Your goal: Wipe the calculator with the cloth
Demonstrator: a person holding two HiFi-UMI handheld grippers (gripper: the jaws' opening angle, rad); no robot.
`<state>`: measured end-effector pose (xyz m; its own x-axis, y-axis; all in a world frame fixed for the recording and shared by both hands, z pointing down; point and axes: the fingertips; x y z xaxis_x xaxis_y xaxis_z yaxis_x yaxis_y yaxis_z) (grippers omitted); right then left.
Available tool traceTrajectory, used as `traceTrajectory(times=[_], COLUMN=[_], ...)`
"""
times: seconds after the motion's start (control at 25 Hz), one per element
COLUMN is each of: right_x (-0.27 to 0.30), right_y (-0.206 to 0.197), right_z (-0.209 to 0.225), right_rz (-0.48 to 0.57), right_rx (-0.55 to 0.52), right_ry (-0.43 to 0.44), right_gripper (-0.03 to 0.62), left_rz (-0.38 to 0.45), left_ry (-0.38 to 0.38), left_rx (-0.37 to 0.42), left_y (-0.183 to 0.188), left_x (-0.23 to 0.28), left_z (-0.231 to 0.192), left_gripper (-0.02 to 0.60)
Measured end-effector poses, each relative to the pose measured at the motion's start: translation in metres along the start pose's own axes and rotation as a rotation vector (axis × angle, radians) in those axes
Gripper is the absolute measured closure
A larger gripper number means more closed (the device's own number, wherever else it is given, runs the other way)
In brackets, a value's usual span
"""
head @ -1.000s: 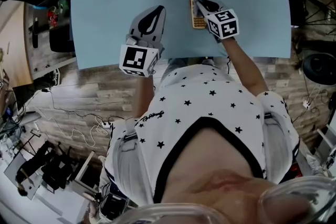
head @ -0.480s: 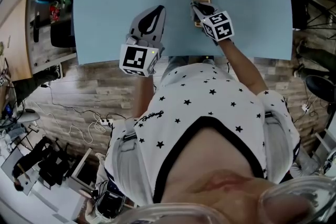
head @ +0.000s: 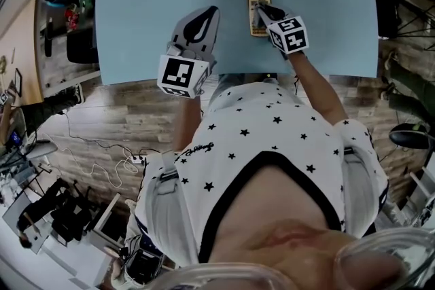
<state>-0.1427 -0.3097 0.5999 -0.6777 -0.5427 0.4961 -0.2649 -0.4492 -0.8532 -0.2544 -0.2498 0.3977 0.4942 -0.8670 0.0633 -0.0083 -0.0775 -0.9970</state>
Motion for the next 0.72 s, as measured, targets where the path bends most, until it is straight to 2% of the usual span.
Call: traceTrajectory(times=[0.36,0.72], right_x=[-0.021,-0.024], right_y=[-0.009,-0.017], right_z=[0.03,0.033], right_rz=[0.003,-0.006], right_rx=[0.041,0.059], right_ry=[-0.081,-0.098], right_gripper=[0.556,0.556], left_rz=[0.003,-0.001], left_ry=[-0.033,-0.056], left_rx=[-0.001,-0.003], left_y=[0.001,0.0], left_x=[0.01,0.016], left_z=[0.009,0.014], left_gripper=[0.551,0.551])
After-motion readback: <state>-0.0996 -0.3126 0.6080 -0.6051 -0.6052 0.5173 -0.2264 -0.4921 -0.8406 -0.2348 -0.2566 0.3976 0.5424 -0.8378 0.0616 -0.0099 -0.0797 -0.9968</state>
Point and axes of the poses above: the fingertips, and each gripper's own axes: x forward along the fingers, z to its right, y out of its top, and after that the axes turned 9 degrees about z, right-handed
